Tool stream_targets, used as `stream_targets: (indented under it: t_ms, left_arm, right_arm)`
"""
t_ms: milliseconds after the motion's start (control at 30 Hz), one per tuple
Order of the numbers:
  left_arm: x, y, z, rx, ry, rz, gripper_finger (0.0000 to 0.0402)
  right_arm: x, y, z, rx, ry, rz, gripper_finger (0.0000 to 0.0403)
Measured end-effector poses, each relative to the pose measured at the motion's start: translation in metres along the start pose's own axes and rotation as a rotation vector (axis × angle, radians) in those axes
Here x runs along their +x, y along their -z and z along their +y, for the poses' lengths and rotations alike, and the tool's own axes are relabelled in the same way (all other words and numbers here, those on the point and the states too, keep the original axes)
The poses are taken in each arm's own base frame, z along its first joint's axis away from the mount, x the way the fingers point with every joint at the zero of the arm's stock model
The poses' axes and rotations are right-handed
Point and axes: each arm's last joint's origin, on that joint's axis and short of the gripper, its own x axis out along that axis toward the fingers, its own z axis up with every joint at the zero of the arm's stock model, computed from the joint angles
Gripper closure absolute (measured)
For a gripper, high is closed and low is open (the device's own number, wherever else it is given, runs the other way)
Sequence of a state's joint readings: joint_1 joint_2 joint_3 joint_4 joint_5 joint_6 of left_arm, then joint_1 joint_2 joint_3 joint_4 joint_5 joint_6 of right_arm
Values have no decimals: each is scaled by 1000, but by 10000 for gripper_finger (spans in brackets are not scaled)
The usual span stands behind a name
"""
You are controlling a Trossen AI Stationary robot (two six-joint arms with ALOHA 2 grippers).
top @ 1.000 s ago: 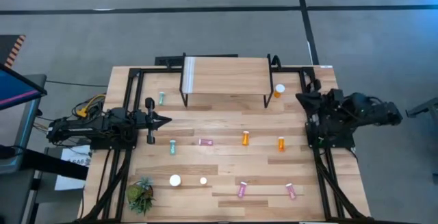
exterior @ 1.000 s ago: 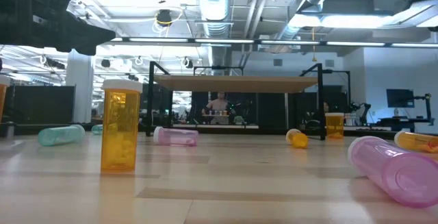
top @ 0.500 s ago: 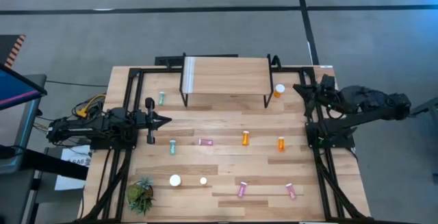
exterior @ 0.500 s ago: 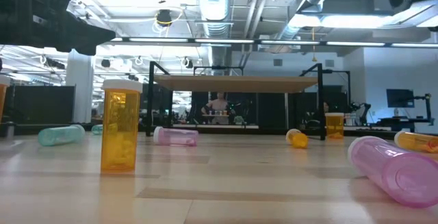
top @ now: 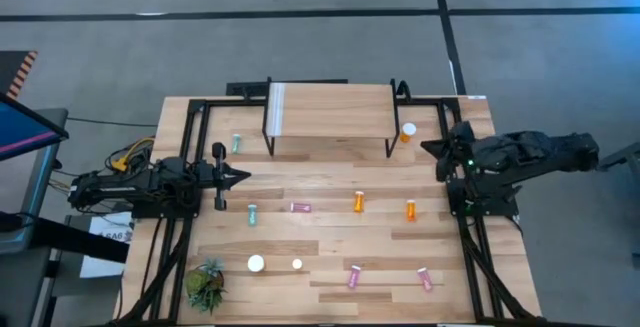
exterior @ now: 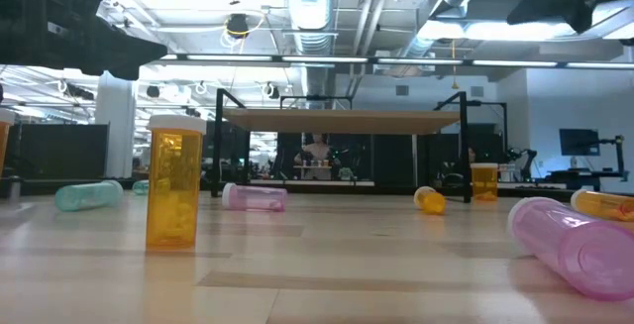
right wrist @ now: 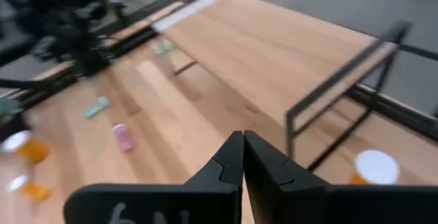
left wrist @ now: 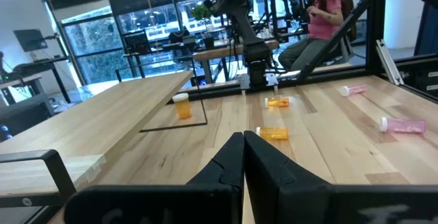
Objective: Pick and place medicine bottles onto shelf by color
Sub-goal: Put the top large orange pill bottle on the shelf
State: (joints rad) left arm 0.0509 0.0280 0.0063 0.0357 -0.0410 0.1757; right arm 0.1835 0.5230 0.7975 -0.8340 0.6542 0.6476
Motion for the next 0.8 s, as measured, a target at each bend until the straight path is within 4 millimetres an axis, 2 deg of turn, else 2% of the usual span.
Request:
stream_targets:
  t_ms: [200, 300, 533, 667, 800]
  left_arm:
    - [0, 0, 0, 0, 0, 0, 401]
    - [0, 0, 0, 0, 0, 0, 401]
    - [0, 0, 0, 0, 0, 0, 401]
    - [0, 0, 0, 0, 0, 0, 401]
    - [0, 0, 0, 0, 0, 0, 401]
  right_arm:
    - [13, -1, -4, 15, 138, 20, 364]
    - [20, -2, -8, 1, 146, 78, 345]
    - [37, -8, -23, -5, 206, 176, 255]
    - [54, -13, -38, 60, 342, 214, 201]
    - [74, -13, -59, 128, 506, 303, 168]
